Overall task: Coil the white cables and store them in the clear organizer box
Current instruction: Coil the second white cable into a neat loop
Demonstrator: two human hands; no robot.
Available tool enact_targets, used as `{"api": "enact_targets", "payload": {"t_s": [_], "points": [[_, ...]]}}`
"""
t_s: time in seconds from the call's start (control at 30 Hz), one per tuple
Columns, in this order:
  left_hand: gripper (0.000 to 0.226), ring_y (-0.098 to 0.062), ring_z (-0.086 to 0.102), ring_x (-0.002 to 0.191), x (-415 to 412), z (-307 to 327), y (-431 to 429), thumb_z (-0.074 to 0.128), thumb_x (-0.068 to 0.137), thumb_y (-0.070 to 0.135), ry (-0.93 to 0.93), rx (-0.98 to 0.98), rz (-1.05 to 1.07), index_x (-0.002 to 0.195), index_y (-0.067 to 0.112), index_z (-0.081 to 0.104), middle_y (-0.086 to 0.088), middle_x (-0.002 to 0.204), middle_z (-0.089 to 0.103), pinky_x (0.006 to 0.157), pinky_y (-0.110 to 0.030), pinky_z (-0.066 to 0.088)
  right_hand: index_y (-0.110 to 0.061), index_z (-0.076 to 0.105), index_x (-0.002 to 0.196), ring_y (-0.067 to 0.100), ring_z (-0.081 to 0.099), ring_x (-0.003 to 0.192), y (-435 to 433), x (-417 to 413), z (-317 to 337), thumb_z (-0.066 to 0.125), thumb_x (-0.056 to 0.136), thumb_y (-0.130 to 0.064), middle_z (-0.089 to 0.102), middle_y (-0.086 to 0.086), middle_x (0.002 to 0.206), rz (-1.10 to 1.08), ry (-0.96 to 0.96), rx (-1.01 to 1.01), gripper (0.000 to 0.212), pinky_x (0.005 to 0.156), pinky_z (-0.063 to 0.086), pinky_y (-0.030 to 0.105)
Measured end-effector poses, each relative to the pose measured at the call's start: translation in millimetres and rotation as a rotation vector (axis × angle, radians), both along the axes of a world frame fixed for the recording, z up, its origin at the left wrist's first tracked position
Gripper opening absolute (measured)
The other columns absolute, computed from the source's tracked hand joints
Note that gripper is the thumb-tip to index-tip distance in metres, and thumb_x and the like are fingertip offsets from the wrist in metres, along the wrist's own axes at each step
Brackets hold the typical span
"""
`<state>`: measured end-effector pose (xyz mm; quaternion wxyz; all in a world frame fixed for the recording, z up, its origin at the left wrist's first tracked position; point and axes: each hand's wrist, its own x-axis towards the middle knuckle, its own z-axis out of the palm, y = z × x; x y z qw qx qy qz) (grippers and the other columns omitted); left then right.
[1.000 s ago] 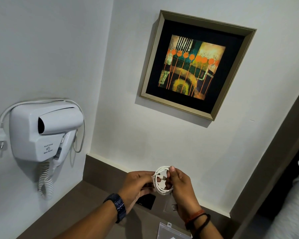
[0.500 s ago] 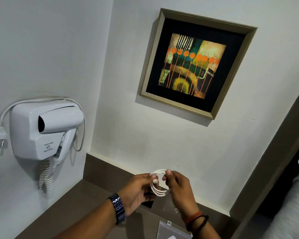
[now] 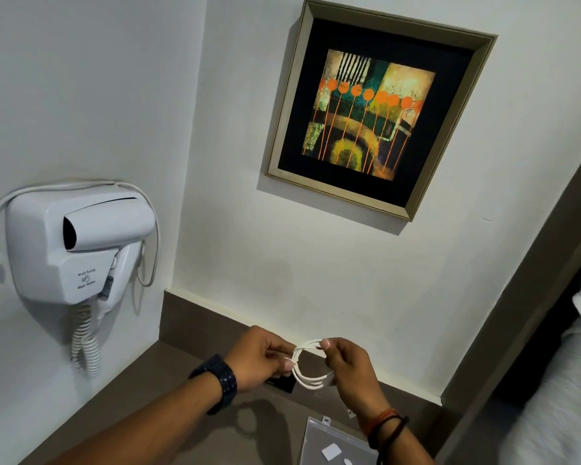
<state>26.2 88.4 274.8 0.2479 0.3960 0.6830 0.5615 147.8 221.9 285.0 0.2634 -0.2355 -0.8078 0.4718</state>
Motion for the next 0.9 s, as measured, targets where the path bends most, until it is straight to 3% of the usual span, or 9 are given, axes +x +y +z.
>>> {"api": "enact_targets", "payload": {"t_s": [0.07,0.17,0.27,0.43,0.53,0.6,0.77,0.83,0.9], "points": [[0.026,-0.012,0.07,0.082,-9,-1,-7,0.065,0.081,0.002,0.125,-0.026,-0.048,0.095,0.023,0.072,-0.003,0.091,0.076,0.073,-0.017,0.056,-0.014,0.061,0.087,0.016,0.047,0.061,0,6,0,0.056,0.091,-0.022,0.055,0.003,0.063,0.036,-0.012,-0.002,0.011,0.057,0.04,0.03],[0.021,-0.006,0.069,0.079,-19,-5,-16,0.061,0.085,0.004,0.243,-0.064,-0.06,0.097,0.016,0.072,-0.005,0.087,0.076,0.072,-0.015,0.054,-0.008,0.064,0.086,0.005,0.049,0.056,-2,10,-4,0.057,0.091,-0.015,0.055,-0.009,0.057,0.106,-0.03,0.042,0.012,0.053,0.04,0.019],[0.019,-0.001,0.067,0.07,-17,-16,-15,0.059,0.085,0.001,0.217,-0.028,-0.026,0.093,0.011,0.073,-0.002,0.076,0.074,0.068,-0.011,0.052,-0.003,0.069,0.083,-0.001,0.049,0.047,-2,8,-8,0.056,0.091,-0.013,0.057,-0.014,0.046,0.074,-0.017,-0.06,0.018,0.046,0.041,0.015],[0.026,-0.002,0.068,0.069,1,-46,-2,0.069,0.075,-0.004,0.042,0.119,0.149,0.074,0.022,0.074,0.014,0.064,0.072,0.068,-0.015,0.052,-0.012,0.066,0.067,0.008,0.043,0.043,0,13,-21,0.057,0.091,-0.018,0.05,-0.001,0.054,0.06,0.002,-0.336,0.027,0.041,0.038,0.019],[0.024,-0.001,0.065,0.058,13,-64,7,0.08,0.06,-0.005,-0.175,0.19,0.386,0.064,0.017,0.07,0.008,0.059,0.071,0.055,-0.013,0.05,-0.017,0.066,0.063,0.012,0.039,0.046,1,16,-32,0.055,0.092,-0.02,0.046,0.002,0.056,0.05,0.002,-0.472,0.031,0.044,0.034,0.022],[0.024,-0.01,0.065,0.058,19,-77,15,0.081,0.056,-0.006,-0.303,0.197,0.478,0.058,0.014,0.069,0.004,0.057,0.07,0.052,-0.014,0.051,-0.016,0.067,0.068,0.011,0.039,0.046,2,19,-42,0.055,0.092,-0.021,0.047,0.0,0.056,0.03,-0.009,-0.526,0.028,0.045,0.034,0.022],[0.011,-0.028,0.069,0.076,42,-107,37,0.065,0.077,-0.007,-0.539,0.151,0.406,0.082,-0.001,0.073,-0.015,0.08,0.073,0.062,-0.024,0.059,-0.014,0.065,0.065,0.012,0.037,0.047,5,27,-72,0.055,0.092,-0.018,0.046,0.003,0.055,-0.038,-0.057,-0.528,0.029,0.047,0.03,0.024],[0.01,-0.027,0.07,0.081,51,-115,43,0.067,0.078,-0.001,-0.569,0.119,0.342,0.084,0.004,0.073,-0.016,0.087,0.074,0.073,-0.032,0.059,-0.014,0.065,0.062,0.011,0.036,0.046,10,32,-86,0.057,0.091,-0.018,0.046,0.003,0.055,-0.083,-0.068,-0.524,0.03,0.047,0.03,0.023],[0.014,-0.02,0.071,0.077,59,-122,46,0.077,0.069,0.003,-0.545,0.077,0.295,0.079,0.011,0.073,-0.011,0.082,0.075,0.072,-0.028,0.058,-0.011,0.066,0.064,0.011,0.037,0.046,15,36,-100,0.057,0.091,-0.019,0.046,0.005,0.055,-0.121,-0.075,-0.509,0.03,0.047,0.031,0.024]]}}
